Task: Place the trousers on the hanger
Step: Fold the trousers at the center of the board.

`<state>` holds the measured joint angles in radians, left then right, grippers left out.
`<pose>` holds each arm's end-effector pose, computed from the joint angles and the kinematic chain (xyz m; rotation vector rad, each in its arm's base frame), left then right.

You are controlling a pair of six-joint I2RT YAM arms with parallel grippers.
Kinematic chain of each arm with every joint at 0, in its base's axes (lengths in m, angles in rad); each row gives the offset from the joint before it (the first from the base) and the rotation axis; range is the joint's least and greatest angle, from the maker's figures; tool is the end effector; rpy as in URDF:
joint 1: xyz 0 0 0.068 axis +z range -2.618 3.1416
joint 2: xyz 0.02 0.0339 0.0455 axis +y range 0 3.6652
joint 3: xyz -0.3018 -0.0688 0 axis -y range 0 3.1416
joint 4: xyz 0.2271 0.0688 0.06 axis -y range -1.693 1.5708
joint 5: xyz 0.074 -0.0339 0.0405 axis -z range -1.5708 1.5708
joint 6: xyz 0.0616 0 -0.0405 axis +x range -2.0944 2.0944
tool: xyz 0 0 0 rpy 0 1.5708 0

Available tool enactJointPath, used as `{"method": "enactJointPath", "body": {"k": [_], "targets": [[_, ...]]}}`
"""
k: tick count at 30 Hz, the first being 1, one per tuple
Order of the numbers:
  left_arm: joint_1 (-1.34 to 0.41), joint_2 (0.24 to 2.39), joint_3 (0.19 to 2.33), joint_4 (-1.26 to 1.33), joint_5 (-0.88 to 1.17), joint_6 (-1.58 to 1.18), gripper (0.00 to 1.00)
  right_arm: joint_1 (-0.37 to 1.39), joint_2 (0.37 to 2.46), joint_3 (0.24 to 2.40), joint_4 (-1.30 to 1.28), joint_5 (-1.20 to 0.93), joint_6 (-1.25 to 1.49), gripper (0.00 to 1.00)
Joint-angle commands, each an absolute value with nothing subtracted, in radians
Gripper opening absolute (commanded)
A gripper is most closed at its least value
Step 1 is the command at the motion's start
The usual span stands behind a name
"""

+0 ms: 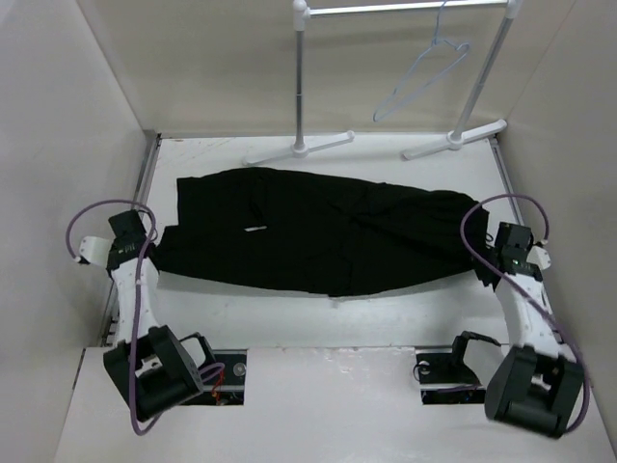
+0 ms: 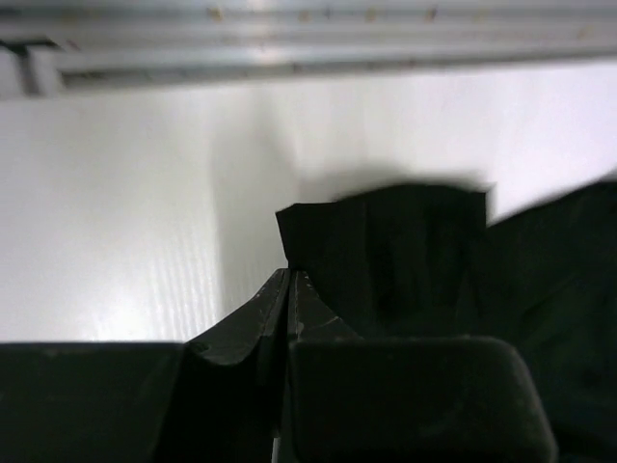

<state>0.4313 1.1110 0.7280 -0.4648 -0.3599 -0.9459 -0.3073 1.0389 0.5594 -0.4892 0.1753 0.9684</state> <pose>0.1783 0.1059 0.2560 -1.6188 1.7125 0.1874 0.1610 -0.0624 0.2111 1.5541 1.9814 0.0444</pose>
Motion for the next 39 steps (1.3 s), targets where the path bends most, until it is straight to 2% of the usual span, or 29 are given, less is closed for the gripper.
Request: {"method": "enactJointPath", "body": {"k": [1,4,7,14,20,29,32,34,37,39], "targets": [[0.478,1.034,0.854,-0.644,-0.466,-0.933,0.00,-0.289,0.881,0.630,-0.701,0.285,0.957,0.07],[0.470,1.031,0.957,-0.771,-0.575,-0.901,0.00,-0.263,0.789,0.636,-0.808,0.281,0.945,0.06],[0.426,1.037,1.015,-0.804,-0.687,-0.836,0.00,-0.232,0.785,0.669,-0.856,0.288,0.916,0.06],[0.365,1.147,1.109,-0.706,-0.673,-0.785,0.00,-0.217,0.882,0.788,-0.750,0.318,0.854,0.05],[0.216,1.449,1.429,-0.658,-0.732,-0.712,0.00,-0.223,1.136,1.020,-0.670,0.250,0.841,0.08],[0.159,1.984,1.937,-0.669,-0.657,-0.562,0.00,-0.225,1.615,1.403,-0.646,0.183,0.810,0.10],[0.142,2.133,2.090,-0.687,-0.655,-0.522,0.01,-0.225,1.770,1.520,-0.667,0.170,0.799,0.15],[0.140,2.206,2.173,-0.696,-0.660,-0.515,0.02,-0.229,1.833,1.572,-0.667,0.179,0.802,0.23],[0.139,2.279,2.278,-0.669,-0.657,-0.497,0.02,-0.225,1.907,1.646,-0.667,0.187,0.804,0.23],[0.137,2.301,2.302,-0.640,-0.652,-0.489,0.03,-0.225,1.942,1.680,-0.669,0.190,0.804,0.31]]}}
